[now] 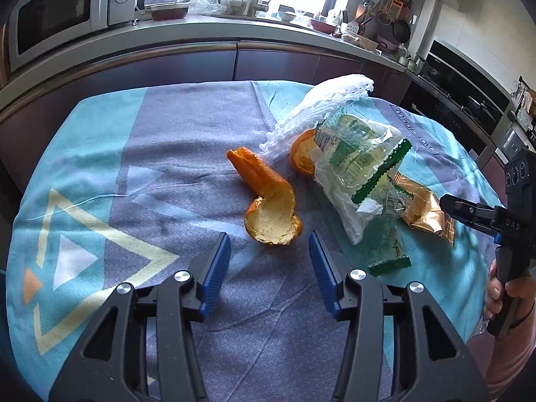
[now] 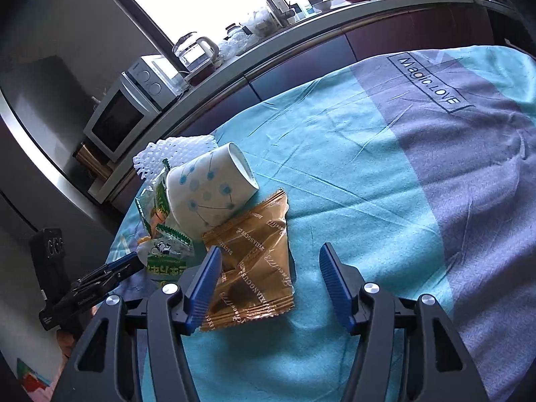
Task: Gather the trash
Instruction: 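Grasp the orange peel with the left tool while the right tool grasps a gold wrapper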
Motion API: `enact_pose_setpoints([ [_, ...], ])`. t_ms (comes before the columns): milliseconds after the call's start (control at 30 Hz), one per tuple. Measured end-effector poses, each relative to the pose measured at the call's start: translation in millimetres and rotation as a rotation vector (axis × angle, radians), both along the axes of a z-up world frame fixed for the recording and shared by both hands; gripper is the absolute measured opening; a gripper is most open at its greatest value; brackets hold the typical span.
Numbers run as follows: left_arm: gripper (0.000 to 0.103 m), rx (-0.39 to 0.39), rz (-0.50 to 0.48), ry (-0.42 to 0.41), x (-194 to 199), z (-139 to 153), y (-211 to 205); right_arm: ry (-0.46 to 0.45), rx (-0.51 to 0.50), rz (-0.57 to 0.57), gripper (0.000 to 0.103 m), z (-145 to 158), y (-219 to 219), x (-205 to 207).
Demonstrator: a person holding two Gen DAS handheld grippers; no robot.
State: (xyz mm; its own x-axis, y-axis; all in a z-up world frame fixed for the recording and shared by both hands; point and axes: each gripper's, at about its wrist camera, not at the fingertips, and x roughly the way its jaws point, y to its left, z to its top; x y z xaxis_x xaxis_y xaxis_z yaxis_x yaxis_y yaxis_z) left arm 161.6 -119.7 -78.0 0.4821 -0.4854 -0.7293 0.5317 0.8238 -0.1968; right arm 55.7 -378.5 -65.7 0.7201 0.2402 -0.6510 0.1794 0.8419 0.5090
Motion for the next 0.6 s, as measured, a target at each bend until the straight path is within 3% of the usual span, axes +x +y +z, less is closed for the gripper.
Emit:
enact_pose_setpoints([
  [100, 0.049, 0.006, -0.011, 0.006, 4.4, -1.8, -5.8, 0.000, 0.020, 0.012, 0.056, -1.2, -0.6, 0.4],
  [200, 0.046, 0.012, -0.020, 0.007, 7.0, -2.0, -12.4, 0.004, 0.030, 0.021, 0.045, -3.0, 0.1, 0.7],
  [333, 0.032, 0.023, -0.011, 0.015, 9.9, -4.1, -16.6, 0.009, 0.036, 0.035, 0.029, -5.9, 2.2, -0.5],
  [467, 0.022, 0.010, -0.010, 0.019, 8.5, -3.8, -15.1, 0.004, 0.045, 0.029, 0.022, -7.2, 1.4, -4.7],
  [600, 0.018, 0.005, -0.008, 0.015, 5.0, -3.2, -12.8, -0.009, 0.043, 0.034, 0.006, -4.7, 2.0, -9.5],
])
